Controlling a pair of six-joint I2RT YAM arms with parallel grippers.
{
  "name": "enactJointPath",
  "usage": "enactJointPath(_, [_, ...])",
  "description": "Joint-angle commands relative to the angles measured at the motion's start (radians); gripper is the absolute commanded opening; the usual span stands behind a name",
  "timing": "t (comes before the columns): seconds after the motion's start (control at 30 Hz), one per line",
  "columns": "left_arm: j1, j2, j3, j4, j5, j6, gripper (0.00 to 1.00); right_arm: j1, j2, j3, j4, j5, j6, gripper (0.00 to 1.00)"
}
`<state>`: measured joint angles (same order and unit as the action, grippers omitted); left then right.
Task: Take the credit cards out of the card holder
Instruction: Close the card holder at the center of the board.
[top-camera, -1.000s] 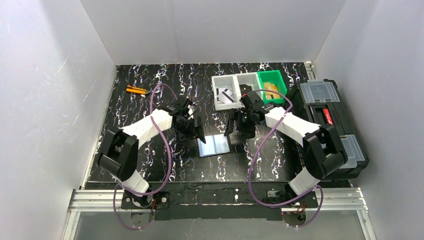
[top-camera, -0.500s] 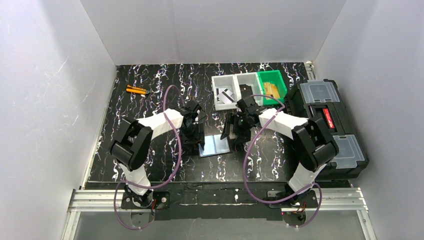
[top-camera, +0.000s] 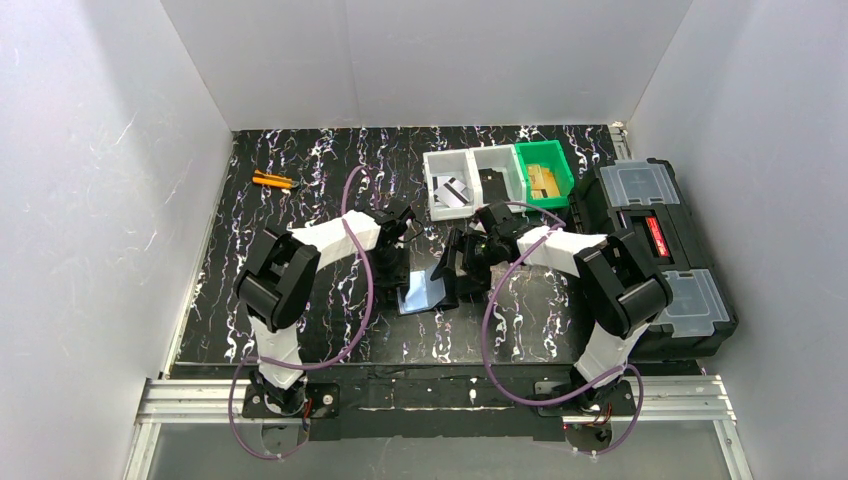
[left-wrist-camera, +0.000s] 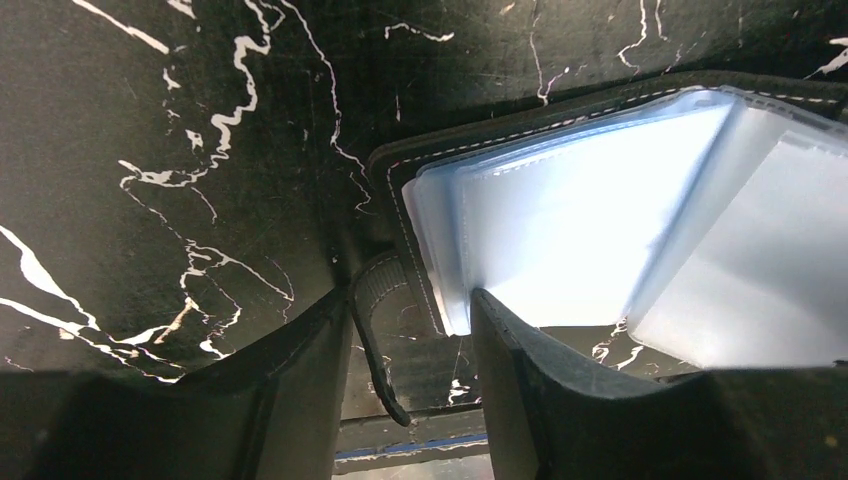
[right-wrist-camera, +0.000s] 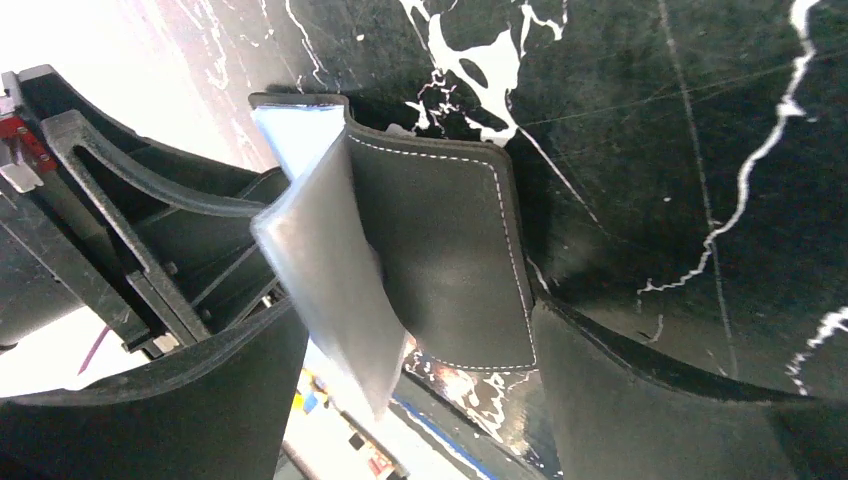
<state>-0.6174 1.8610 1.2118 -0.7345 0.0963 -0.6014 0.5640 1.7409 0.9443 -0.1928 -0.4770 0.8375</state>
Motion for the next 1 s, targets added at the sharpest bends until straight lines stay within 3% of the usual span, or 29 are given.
enactJointPath(0.0, [-0.014, 0.099, -0.039, 0.04, -0.109, 0.009, 0.44, 0.004, 0.026, -0.041, 0.116, -0.079, 0.058, 0.89])
enactJointPath(0.3, [-0.015, 0.101, -0.033, 0.043, -0.096, 0.012, 0.42, -0.006, -0.016, -0.038, 0.197, -0.178, 0.108, 0.92])
enactJointPath(0.53, [-0.015, 0.09, -0.037, 0.056, -0.064, 0.021, 0.41, -0.005, 0.011, -0.07, 0.413, -0.28, 0.205, 0.96])
enactJointPath(0.97, [-0.016, 0.029, -0.045, 0.059, -0.056, 0.036, 0.4, 0.008, 0.024, -0.086, 0.58, -0.327, 0.321, 0.96])
